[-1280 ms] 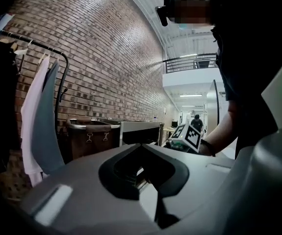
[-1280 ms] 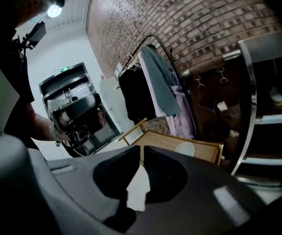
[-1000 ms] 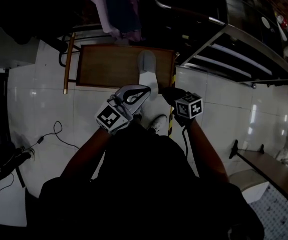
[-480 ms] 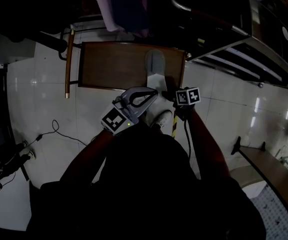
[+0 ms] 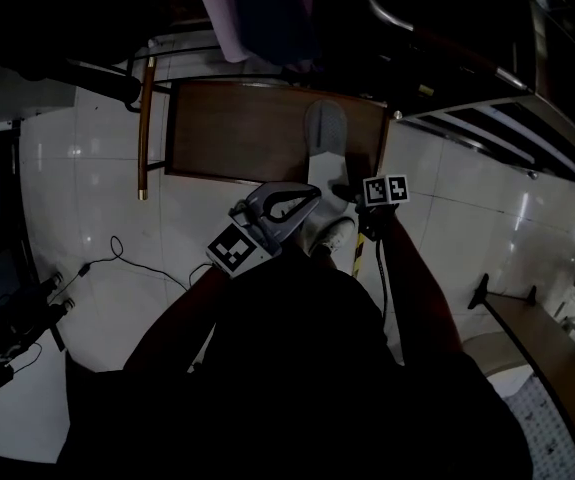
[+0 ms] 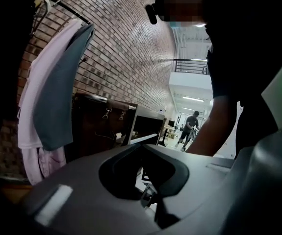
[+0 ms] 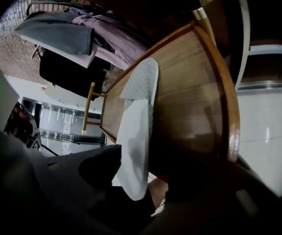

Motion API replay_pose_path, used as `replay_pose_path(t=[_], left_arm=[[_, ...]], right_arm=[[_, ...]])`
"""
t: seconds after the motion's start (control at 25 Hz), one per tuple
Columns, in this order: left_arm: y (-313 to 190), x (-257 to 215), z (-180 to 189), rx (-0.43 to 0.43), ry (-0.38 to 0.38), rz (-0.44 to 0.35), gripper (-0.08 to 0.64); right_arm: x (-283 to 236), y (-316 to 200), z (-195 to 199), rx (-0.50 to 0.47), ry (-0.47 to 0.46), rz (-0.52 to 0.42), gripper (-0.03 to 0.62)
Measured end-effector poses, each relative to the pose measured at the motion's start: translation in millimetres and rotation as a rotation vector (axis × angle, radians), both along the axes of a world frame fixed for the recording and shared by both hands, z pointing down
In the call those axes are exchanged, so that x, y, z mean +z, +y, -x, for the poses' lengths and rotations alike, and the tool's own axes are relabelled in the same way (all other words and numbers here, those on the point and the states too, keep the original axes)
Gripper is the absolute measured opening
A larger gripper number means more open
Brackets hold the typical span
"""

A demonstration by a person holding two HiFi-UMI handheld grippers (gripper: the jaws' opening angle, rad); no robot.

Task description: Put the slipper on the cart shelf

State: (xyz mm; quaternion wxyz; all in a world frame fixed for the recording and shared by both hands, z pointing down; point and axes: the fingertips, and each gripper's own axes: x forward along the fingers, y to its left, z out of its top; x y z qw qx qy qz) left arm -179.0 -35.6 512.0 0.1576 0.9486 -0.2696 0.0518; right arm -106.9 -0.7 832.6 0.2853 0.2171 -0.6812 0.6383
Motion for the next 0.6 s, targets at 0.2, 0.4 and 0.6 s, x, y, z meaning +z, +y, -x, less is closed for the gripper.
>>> replay_pose_path(t=[0.2, 0.4, 0.6], left_arm=[[-2, 9, 11, -0.021, 0.0, 0.034, 0.002], [-2, 16, 15, -0.019, -0.012, 0.044, 0.002], [-2, 17, 18, -0.02, -0.006, 0.049, 0.002]], right_arm=[[6, 2, 5, -0.012, -0.018, 0.038, 0.256], [4, 5, 18, -0.047, -0.053, 0.062, 0.255], [9, 12, 30, -0.076, -0.026, 0.068, 0.141]])
